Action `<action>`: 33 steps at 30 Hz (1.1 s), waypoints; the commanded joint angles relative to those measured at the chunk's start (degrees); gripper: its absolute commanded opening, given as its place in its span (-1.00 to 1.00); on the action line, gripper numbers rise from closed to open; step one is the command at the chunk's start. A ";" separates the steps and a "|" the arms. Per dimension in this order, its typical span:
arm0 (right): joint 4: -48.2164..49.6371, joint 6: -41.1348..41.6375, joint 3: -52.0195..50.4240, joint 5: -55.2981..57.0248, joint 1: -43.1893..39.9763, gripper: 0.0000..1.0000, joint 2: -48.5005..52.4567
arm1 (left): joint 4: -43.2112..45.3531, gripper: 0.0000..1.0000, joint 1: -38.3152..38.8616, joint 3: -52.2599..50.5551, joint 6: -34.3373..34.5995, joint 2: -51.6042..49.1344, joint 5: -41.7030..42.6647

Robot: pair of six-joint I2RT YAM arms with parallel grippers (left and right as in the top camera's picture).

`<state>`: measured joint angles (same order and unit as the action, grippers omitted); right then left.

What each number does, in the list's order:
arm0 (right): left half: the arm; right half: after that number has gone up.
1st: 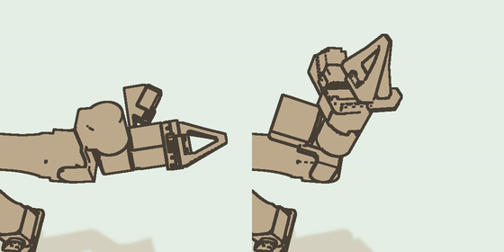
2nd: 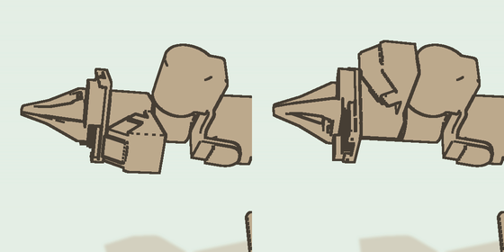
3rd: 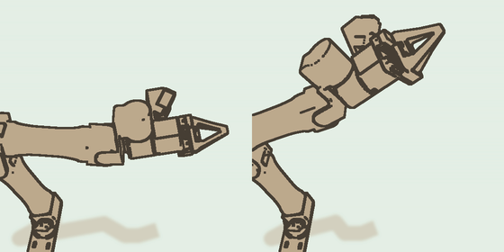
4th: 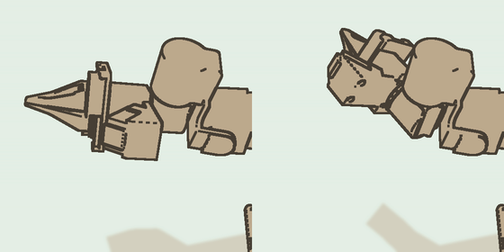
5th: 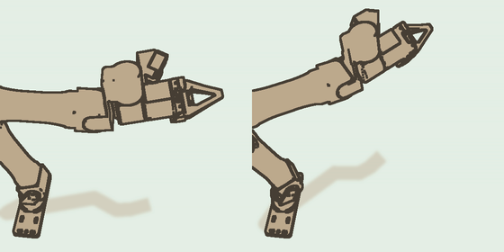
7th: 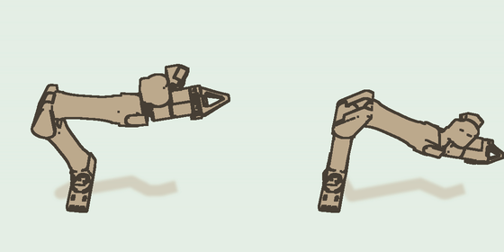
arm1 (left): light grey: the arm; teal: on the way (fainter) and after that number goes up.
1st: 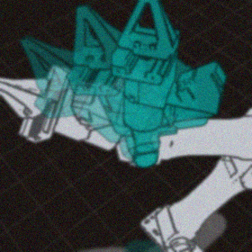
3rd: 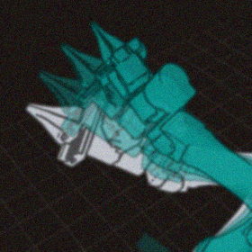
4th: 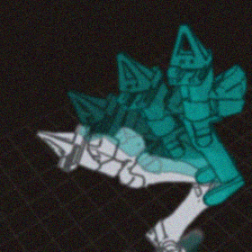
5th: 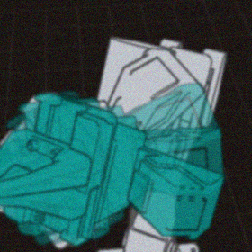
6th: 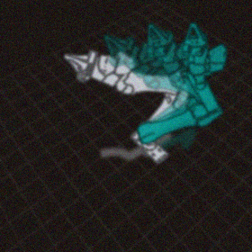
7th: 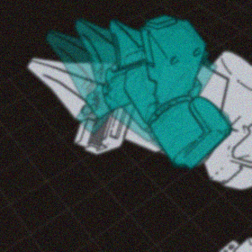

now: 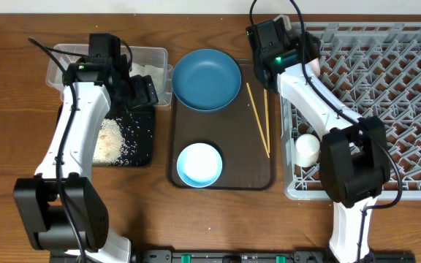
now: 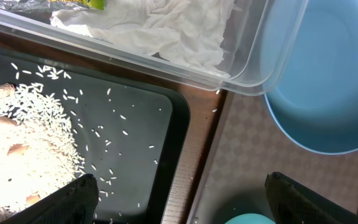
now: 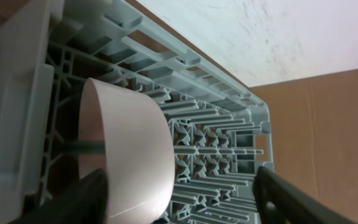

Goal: Sort waste into correct bins and load items into the dishwasher rack
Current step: 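Lift the pink bowl and place it upright in the rack's back, then move the right gripper to the light-blue dish and grasp its rim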

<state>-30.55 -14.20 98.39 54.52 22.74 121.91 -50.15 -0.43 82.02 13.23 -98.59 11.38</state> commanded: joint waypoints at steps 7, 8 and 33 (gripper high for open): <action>-1.97 5.97 0.15 -9.97 0.26 0.82 -10.45 | -0.17 0.76 -0.15 0.61 -0.52 0.44 -0.74; -2.97 6.78 0.15 -12.90 0.28 0.87 -11.74 | -0.15 0.76 -0.15 0.61 -0.52 0.44 -0.74; -20.02 27.93 -11.85 -72.70 14.05 0.34 -9.29 | -0.17 0.76 -0.15 0.61 -0.52 0.44 -0.74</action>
<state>-51.13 11.09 87.26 -18.31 35.57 111.68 -50.13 -0.43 82.02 13.26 -98.59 11.35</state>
